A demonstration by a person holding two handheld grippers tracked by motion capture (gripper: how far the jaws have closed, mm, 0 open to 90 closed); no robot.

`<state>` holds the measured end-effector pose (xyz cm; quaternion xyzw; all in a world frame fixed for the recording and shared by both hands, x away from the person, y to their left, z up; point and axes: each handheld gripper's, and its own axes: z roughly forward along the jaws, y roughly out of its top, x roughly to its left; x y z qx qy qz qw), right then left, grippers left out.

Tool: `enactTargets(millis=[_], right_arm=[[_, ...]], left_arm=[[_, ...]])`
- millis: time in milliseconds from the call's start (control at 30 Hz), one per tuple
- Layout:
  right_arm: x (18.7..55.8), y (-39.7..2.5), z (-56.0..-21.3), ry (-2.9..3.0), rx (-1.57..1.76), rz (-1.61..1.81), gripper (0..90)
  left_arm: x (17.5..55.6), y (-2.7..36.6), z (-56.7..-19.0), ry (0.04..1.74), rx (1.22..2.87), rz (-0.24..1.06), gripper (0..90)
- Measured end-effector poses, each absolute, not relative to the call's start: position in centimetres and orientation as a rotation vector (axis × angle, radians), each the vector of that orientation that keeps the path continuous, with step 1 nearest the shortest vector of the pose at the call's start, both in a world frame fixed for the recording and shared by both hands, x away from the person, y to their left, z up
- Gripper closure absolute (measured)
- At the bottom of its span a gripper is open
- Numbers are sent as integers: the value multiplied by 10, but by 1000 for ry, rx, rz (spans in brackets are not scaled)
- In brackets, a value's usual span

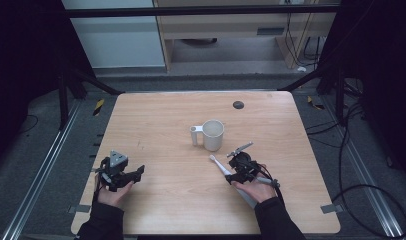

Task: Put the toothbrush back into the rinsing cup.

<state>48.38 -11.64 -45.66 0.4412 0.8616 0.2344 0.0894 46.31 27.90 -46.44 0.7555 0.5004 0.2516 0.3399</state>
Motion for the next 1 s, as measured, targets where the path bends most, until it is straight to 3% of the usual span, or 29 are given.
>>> enactTargets(millis=[1000], right_arm=[[488, -112, -472, 2621, 1327, 595, 586]], left_arm=[[464, 279, -465, 1301, 1973, 649, 311]])
